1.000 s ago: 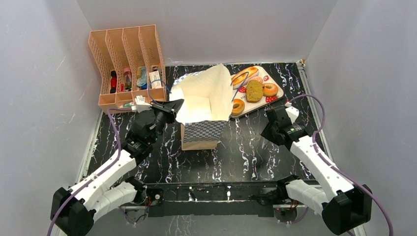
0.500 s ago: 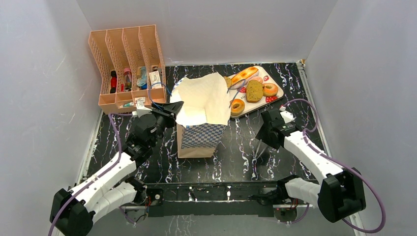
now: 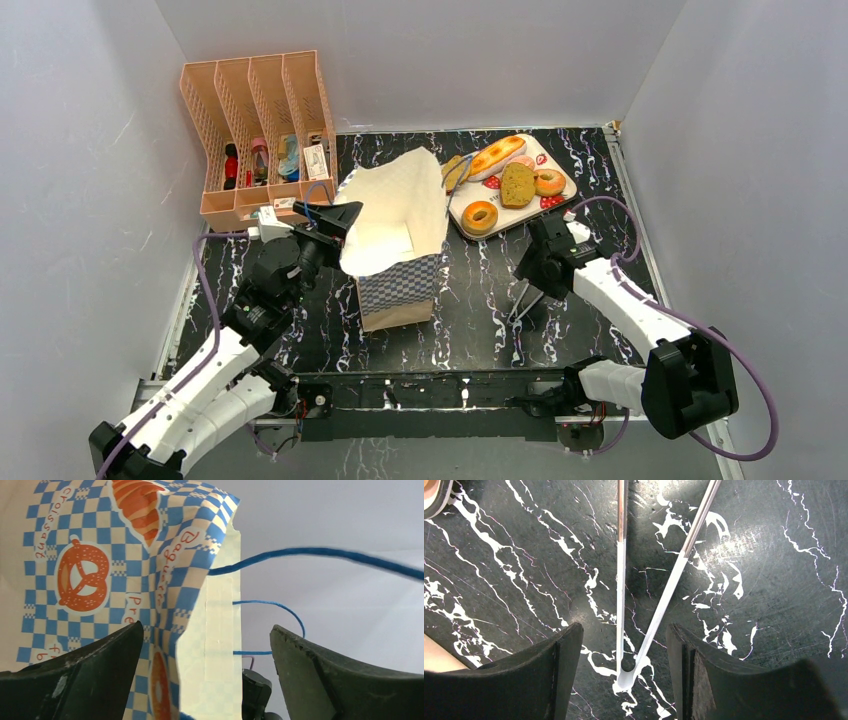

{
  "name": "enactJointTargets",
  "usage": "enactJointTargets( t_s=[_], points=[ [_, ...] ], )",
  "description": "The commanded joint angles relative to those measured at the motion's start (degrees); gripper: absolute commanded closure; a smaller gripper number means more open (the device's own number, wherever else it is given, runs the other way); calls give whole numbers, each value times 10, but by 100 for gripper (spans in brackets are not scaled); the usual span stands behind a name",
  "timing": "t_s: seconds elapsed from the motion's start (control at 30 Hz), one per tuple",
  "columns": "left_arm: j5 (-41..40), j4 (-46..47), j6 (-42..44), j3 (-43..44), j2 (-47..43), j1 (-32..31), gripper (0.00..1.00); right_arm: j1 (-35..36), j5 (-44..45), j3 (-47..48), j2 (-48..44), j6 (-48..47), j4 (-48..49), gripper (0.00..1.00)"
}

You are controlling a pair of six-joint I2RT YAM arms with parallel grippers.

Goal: Take the fake bread out of the paper bag
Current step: Place the clamp at the center of the board.

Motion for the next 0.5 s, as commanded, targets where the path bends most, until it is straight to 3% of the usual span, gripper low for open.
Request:
enactJointTargets(
  t_s=[0.0, 0.47],
  points=[
    [-1, -88, 41, 53, -10, -1, 2, -3, 12, 34, -9, -3, 4, 40],
    [-36, -293, 63, 128, -21, -1, 2, -3, 17, 81, -6, -10, -8, 39]
  ],
)
